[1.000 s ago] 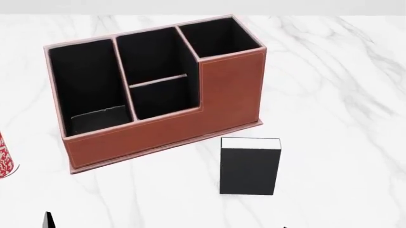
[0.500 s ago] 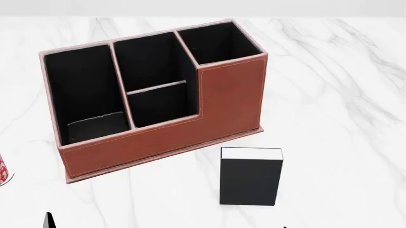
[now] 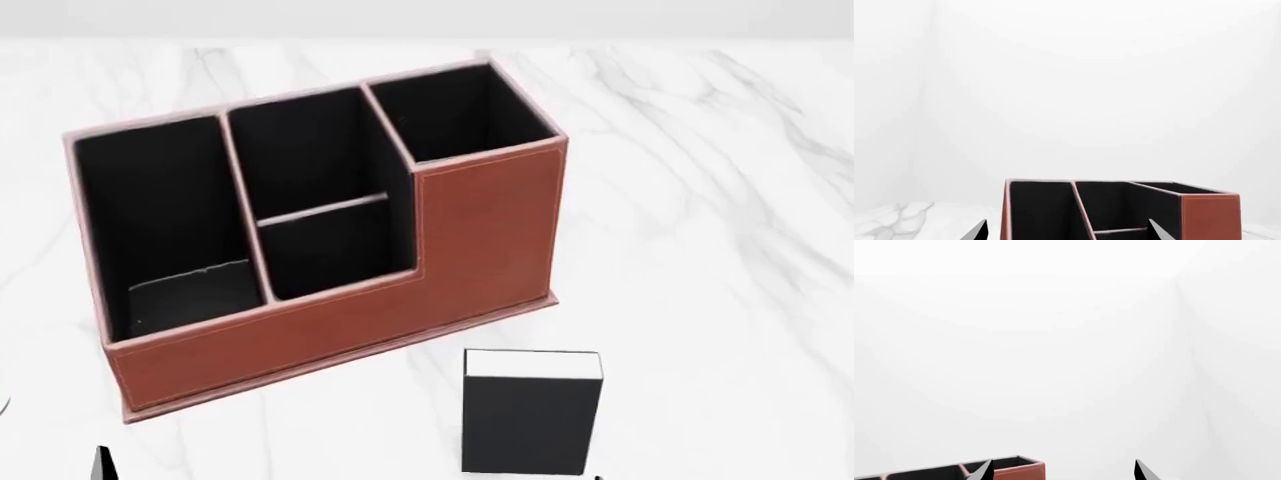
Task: Pick up the book and place it in the back compartment of the caddy.
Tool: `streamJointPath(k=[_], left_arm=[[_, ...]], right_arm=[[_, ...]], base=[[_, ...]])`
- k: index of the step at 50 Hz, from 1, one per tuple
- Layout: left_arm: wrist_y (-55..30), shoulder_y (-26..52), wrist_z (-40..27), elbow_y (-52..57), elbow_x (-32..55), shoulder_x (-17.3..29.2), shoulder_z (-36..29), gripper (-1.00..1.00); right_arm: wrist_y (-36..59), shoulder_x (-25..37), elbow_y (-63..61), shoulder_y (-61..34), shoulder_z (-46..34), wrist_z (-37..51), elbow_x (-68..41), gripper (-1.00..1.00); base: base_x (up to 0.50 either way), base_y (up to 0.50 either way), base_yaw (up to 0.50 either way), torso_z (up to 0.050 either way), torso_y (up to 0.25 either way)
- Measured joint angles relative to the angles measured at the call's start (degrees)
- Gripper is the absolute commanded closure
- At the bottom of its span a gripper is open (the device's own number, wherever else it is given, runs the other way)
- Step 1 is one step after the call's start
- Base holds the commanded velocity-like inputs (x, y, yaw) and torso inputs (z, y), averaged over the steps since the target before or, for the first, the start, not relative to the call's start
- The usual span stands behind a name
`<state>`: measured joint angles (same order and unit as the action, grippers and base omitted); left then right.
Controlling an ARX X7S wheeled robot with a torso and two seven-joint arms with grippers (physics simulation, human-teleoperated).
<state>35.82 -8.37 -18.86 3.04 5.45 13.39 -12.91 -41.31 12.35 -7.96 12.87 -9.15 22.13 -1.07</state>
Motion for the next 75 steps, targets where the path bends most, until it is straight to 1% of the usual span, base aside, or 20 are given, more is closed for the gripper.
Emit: streamJointPath(k=[75], left_arm=[[0.4,0.7,-1.6,-0.7,0.4,1.2,-1.6,-1.0]], right_arm=[[0.5,1.7,0.2,-0.5,-1.8,2.0,-0.4,-1.0]], base=[[0.14,0.0,0.0,0.0,0.0]])
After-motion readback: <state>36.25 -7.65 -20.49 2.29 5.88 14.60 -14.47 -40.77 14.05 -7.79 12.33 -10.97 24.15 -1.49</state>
